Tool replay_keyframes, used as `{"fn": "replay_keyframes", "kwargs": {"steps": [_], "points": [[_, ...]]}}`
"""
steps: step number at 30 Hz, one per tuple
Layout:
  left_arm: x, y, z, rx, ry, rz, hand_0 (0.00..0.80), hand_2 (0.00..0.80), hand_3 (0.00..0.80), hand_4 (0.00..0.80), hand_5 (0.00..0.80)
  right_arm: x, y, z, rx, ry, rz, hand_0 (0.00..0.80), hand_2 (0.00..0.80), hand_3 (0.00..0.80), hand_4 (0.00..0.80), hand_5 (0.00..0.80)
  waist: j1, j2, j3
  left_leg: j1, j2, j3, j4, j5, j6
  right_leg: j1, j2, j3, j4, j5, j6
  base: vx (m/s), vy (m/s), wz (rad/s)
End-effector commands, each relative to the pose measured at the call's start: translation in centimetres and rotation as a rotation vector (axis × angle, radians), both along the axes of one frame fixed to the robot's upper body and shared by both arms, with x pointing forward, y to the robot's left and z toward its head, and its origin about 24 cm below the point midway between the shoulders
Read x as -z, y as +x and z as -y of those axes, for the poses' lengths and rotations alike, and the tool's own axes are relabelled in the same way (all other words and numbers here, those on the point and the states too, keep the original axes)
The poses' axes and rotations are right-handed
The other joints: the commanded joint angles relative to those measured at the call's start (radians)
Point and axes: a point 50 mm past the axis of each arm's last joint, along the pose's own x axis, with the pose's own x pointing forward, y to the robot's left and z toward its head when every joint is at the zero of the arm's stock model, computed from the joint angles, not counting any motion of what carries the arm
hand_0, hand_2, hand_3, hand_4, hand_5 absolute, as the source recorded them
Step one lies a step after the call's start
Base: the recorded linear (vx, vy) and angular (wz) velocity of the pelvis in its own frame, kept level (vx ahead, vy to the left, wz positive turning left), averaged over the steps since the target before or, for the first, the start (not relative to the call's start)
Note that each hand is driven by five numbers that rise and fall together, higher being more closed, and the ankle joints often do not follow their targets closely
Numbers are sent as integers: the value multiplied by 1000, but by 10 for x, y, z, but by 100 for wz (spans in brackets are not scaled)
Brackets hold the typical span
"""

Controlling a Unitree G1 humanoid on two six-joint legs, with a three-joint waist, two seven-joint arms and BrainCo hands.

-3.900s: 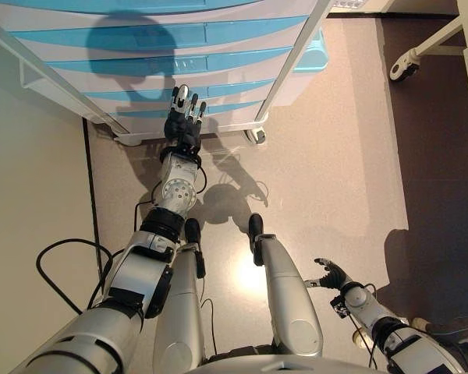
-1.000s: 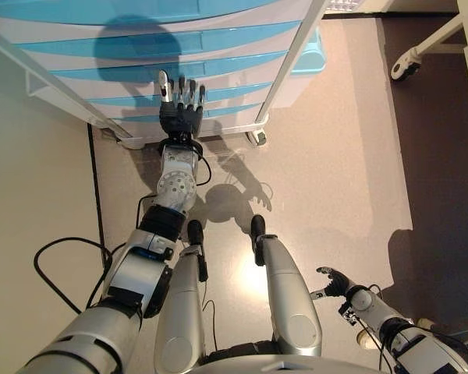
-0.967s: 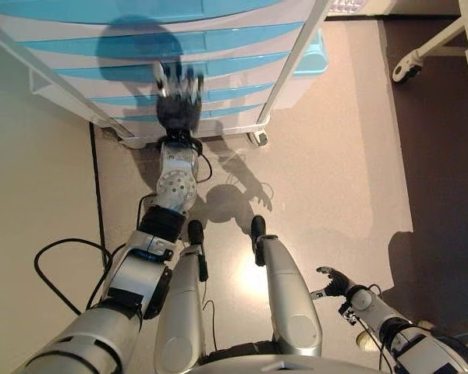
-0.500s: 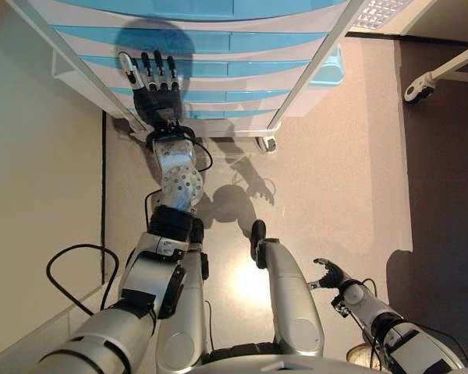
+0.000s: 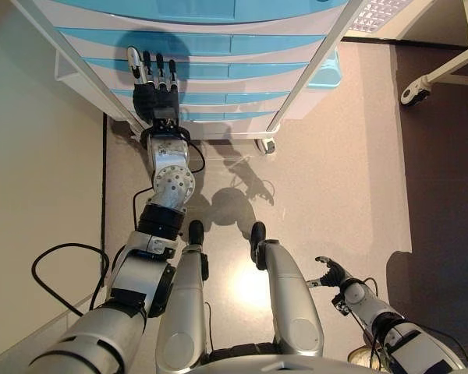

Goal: Open the drawer and pick up the medicine

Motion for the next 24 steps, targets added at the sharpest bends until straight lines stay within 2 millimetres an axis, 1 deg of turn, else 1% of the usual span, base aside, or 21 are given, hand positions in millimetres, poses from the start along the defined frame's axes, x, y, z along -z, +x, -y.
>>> {"fn": "replay_keyframes", "kwargs": {"steps": [1, 7, 8, 10, 11, 13, 14, 15, 16, 17, 18, 24], "points": [[12, 1, 13, 30, 82, -17, 0, 0, 0, 0, 0, 7, -23, 22, 25, -63, -55, 0, 0, 0, 0, 0, -26, 32, -64, -33, -19, 24, 61, -65, 26, -31, 2, 20, -86, 134, 39, -8, 9, -8], [18, 2, 23, 68, 99, -43, 0, 0, 0, 0, 0, 5, -25, 27, 35, -80, -51, 0, 0, 0, 0, 0, -33, 33, -58, -43, -16, 29, 64, -61, 27, -40, 3, 22, -87, 141, 38, -3, 0, -2], [23, 2, 26, 83, 109, -62, 0, 0, 0, 0, 0, 5, -25, 29, 37, -88, -51, 0, 0, 0, 0, 0, -35, 34, -56, -47, -16, 30, 61, -59, 27, -42, 4, 22, -91, 144, 39, 0, 0, 0], [24, 1, 28, 91, 107, -64, 0, 0, 0, 0, 0, 5, -25, 29, 39, -87, -52, 0, 0, 0, 0, 0, -35, 35, -55, -48, -15, 31, 60, -58, 27, -43, 4, 22, -91, 144, 39, 0, 0, 0], [29, 1, 31, 110, 91, -78, 0, 0, 0, 0, 0, 5, -24, 28, 41, -85, -45, 0, 0, 0, 0, 0, -38, 35, -53, -49, -14, 33, 59, -57, 27, -45, 5, 24, -93, 147, 40, 0, 0, 0], [30, 1, 33, 116, 81, -80, 0, 0, 0, 0, 0, 4, -23, 28, 42, -83, -42, 0, 0, 0, 0, 0, -38, 35, -52, -49, -13, 34, 58, -56, 27, -47, 6, 24, -94, 148, 40, 0, 0, 0], [39, -1, 35, 128, 51, -107, 0, 0, 0, 0, 0, 4, -22, 26, 47, -77, -36, 0, 0, 0, 0, 0, -39, 34, -51, -52, -12, 35, 61, -56, 27, -49, 6, 26, -96, 150, 40, 0, 0, 0], [43, -1, 37, 134, 42, -121, 0, 0, 0, 0, 0, 5, -22, 25, 50, -73, -36, 0, 0, 0, 0, 0, -39, 33, -50, -53, -11, 36, 61, -55, 27, -51, 6, 26, -96, 150, 41, 0, 0, 0], [43, -1, 37, 134, 42, -121, 0, 0, 0, 0, 0, 5, -22, 25, 50, -73, -36, 0, 0, 0, 0, 0, -39, 33, -51, -53, -10, 37, 61, -55, 27, -51, 6, 26, -96, 150, 41, 0, 0, 0], [52, -2, 37, 141, 19, -150, 0, 0, 0, 0, 0, 5, -22, 23, 55, -64, -31, 0, 0, 0, 0, 0, -39, 31, -50, -53, -8, 37, 60, -55, 27, -51, 6, 28, -97, 150, 41, 8, -6, -4], [56, -2, 37, 144, 2, -163, 0, 0, 0, 0, 0, 5, -22, 23, 57, -61, -30, 0, 0, 0, 0, 0, -39, 31, -50, -54, -8, 38, 60, -56, 27, -52, 6, 28, -97, 150, 41, 11, -8, -7], [64, -1, 38, 147, -65, -203, 0, 0, 0, 0, 0, 6, -23, 22, 62, -60, -32, 0, 0, 0, 0, 0, -43, 28, -52, -59, -5, 41, 66, -60, 27, -58, 8, 30, -94, 150, 40, 6, -5, -6]]}}
